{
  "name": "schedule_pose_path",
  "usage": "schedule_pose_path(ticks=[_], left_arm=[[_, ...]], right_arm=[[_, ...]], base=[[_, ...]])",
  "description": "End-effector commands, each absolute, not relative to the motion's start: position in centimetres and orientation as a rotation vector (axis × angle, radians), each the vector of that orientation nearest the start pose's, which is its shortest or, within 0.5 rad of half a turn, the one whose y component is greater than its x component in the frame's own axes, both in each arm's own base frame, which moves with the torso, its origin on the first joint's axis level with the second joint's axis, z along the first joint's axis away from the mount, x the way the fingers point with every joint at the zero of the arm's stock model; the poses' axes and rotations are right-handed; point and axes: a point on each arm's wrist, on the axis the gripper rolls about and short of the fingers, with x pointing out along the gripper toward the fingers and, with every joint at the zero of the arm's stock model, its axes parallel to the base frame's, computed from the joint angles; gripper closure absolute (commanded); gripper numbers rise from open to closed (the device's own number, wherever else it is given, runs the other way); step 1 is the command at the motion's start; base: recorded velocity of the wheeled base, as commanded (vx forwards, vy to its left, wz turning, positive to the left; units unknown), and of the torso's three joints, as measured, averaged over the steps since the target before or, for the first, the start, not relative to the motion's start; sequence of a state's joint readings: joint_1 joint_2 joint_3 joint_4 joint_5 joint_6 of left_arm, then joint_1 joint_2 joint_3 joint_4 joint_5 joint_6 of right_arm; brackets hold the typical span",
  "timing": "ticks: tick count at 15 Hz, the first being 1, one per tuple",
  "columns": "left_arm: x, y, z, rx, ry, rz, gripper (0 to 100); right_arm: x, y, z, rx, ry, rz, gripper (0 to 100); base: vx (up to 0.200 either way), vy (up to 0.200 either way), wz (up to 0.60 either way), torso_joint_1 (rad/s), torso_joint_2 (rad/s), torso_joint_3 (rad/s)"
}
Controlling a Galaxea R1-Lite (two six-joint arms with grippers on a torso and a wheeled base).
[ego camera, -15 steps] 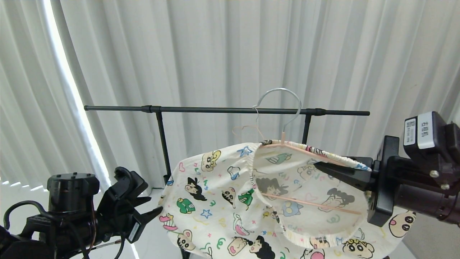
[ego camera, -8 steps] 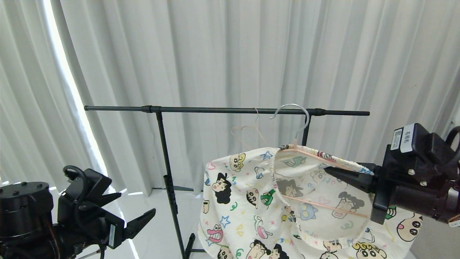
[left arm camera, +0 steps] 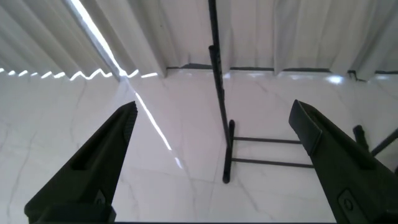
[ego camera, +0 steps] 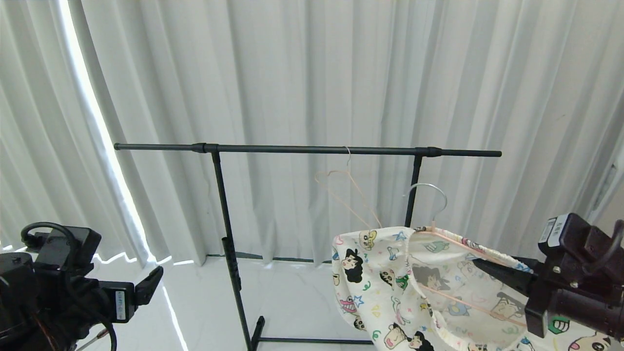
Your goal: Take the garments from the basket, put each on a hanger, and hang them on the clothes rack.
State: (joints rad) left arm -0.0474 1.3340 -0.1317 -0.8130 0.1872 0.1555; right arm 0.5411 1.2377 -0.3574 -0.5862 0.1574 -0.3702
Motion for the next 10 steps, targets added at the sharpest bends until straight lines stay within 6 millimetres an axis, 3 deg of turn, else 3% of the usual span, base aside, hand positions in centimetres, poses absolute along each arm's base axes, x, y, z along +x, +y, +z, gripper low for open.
schedule_pose_path(ticks=[1,10], left_arm=[[15.5,-0.3,12.1,0.196,0.374,0.119,0],[15.1,-0.2,12.6,0.207,0.343,0.165,0]], right_arm=[[13.0,8.1,16.5,-0.389,0.164,0.684,100],[12.1,6.7,14.4,-0.272,0.449,0.485,100]], base=[[0.000,0.000,0.00,0.000,0.00,0.000],[0.000,0.000,0.00,0.000,0.00,0.000]])
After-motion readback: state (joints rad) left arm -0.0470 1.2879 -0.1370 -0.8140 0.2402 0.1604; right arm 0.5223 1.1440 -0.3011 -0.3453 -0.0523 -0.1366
